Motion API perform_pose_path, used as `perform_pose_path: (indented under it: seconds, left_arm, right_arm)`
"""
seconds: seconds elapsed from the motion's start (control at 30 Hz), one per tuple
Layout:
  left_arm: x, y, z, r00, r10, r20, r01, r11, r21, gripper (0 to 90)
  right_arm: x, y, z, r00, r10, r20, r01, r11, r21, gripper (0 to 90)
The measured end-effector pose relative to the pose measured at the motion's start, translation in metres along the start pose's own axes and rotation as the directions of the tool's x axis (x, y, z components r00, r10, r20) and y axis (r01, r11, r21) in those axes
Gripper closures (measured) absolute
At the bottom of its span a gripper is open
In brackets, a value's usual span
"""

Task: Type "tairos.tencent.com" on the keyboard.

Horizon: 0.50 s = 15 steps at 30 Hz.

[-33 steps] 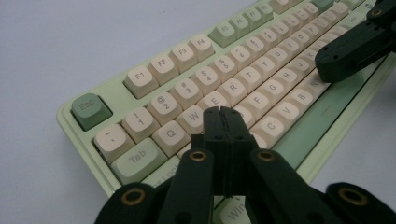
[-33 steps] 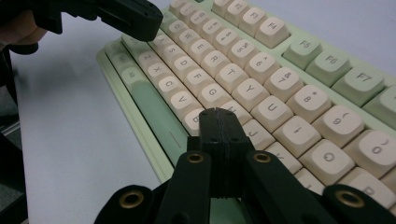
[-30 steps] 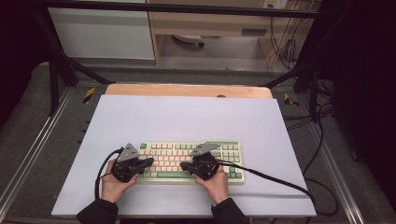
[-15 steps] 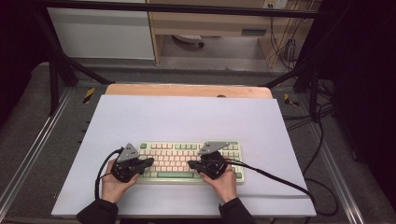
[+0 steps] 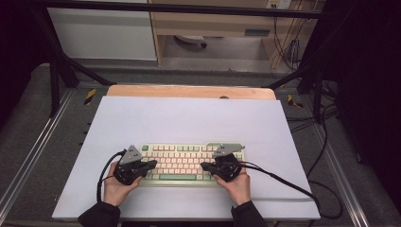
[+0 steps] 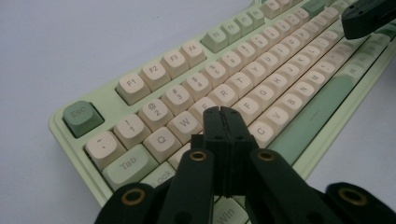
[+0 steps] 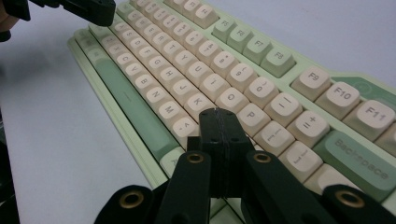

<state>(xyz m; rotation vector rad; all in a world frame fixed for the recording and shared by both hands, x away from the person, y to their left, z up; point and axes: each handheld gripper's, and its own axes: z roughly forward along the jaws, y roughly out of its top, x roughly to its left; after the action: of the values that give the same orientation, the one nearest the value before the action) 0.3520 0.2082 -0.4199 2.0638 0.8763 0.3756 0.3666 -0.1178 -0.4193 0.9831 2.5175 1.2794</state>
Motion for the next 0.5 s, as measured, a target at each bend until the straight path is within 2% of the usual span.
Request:
perform_pose_path:
  seconds: [0.5]
  left_arm:
    - [-0.010, 0.015, 0.008, 0.9998, 0.016, 0.013, -0.016, 0.9999, 0.002, 89.7]
  right_arm:
    - [-0.009, -0.011, -0.011, 0.9998, 0.019, 0.008, -0.019, 1.000, -0.004, 90.0]
